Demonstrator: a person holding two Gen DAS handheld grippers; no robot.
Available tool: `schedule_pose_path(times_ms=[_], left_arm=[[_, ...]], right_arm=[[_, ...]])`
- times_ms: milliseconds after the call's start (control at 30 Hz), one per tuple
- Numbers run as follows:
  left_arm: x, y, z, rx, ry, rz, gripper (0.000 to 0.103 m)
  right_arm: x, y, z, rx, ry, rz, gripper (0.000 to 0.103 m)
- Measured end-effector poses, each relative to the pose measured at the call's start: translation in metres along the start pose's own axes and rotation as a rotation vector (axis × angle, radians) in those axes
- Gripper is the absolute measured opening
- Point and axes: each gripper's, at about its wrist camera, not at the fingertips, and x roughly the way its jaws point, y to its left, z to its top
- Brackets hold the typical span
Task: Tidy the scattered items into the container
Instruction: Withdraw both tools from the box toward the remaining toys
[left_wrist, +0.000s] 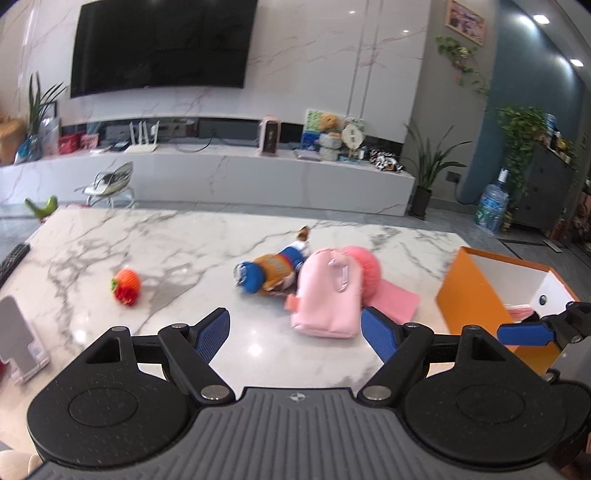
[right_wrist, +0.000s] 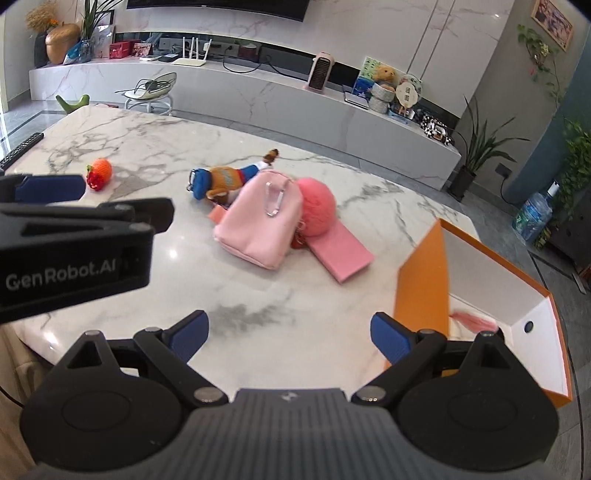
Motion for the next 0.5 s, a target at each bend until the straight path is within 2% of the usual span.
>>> schedule_pose_path(times_ms=[300, 500], left_arm=[[0.02, 0.029, -0.004, -0.043, 0.047, 0.043, 0.093], [0.042, 0.043, 0.0, -0.061, 0.062, 0.074, 0.093]], right_arm=[[0.028, 0.018, 0.014, -0.027, -0.009, -0.03, 0.095], [0.056, 0.014, 0.026, -0.025, 0.0, -0.047, 0.095]])
